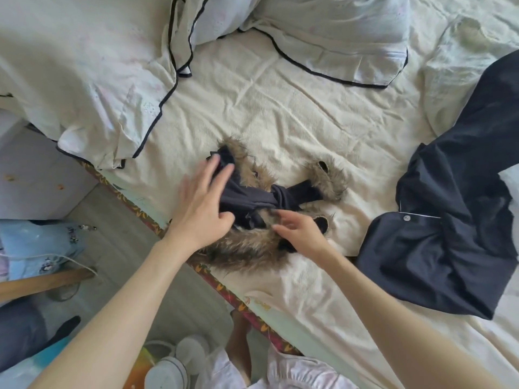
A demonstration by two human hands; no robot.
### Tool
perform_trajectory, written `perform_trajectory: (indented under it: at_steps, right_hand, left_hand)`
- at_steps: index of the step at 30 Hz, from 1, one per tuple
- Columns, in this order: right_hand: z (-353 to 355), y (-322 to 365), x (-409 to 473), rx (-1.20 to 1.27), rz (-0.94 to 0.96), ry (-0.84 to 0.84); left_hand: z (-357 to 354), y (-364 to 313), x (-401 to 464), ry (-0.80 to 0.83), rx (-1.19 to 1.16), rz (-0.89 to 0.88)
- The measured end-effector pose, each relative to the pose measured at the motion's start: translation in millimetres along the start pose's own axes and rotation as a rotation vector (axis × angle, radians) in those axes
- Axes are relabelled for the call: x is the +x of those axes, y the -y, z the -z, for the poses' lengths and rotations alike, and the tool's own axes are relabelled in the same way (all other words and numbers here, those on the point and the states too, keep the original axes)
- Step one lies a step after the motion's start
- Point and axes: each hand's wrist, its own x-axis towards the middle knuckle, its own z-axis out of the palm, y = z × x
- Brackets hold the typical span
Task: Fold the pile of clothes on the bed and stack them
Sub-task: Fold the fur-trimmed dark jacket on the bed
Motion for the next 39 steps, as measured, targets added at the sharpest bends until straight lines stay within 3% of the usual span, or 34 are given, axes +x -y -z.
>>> perform_trajectory:
  at_steps: [3,6,9,12,15,18,20,22,24,27,34,39]
  right_hand:
    - [-18.1,-4.1,-22.4,-0.104,0.088,0.000]
    - [-20.8,-14.2,-32.7,-0.207,0.048,0.067]
    - [-5.3,-7.9,-19.8,-0.197,0.067,-0.118]
    - [7.9,17.8,11.8,-0.168,0.136,-0.245]
    - [4.1,44.2,46.3,-0.137,0.102,-0.101]
    - [-12.1,58.9,66.4,-0.110,-0.023,0.024]
    - [-25.0,61.2,68.6,-0.168,-0.023,0.019]
    - [-29.5,63.9,62.0,-0.201,0.012,-0.054]
    - [-21.4,66.8,54.2,-0.202,0.059,-0.096]
    - [9.2,82.1,34.4,-0.158,0.134,-0.198]
    - [92.7,164.9,-31.3,-0.167,0.394,-0.532]
    - [146.2,248.6,-95.1,-0.328,0.628,-0.689]
  left_hand:
    - [-7.5,-15.1,12.2,0.103,0.061,-0.194]
    - [-17.0,-11.5,23.1,0.286,0.107,-0.080]
    - [-19.9,-0.2,19.1,0.390,0.132,0.023]
    - [-25.5,8.1,-0.8,0.237,0.019,0.073]
    - [-28.9,13.0,-14.9,0.069,-0.127,0.239]
    - [-25.4,16.3,-9.1,-0.086,-0.315,0.560]
    - [-22.0,20.4,-0.7,-0.094,-0.421,0.734]
    - [-19.5,23.1,5.7,-0.015,-0.362,0.783]
    - [-15.1,22.6,9.6,-0.033,-0.269,0.752]
    - [5.4,12.3,12.0,-0.202,-0.302,0.681]
    - [116.5,-22.4,13.9,-0.375,-0.749,0.461]
    - [218.1,-62.5,15.6,-0.492,-1.065,0.366]
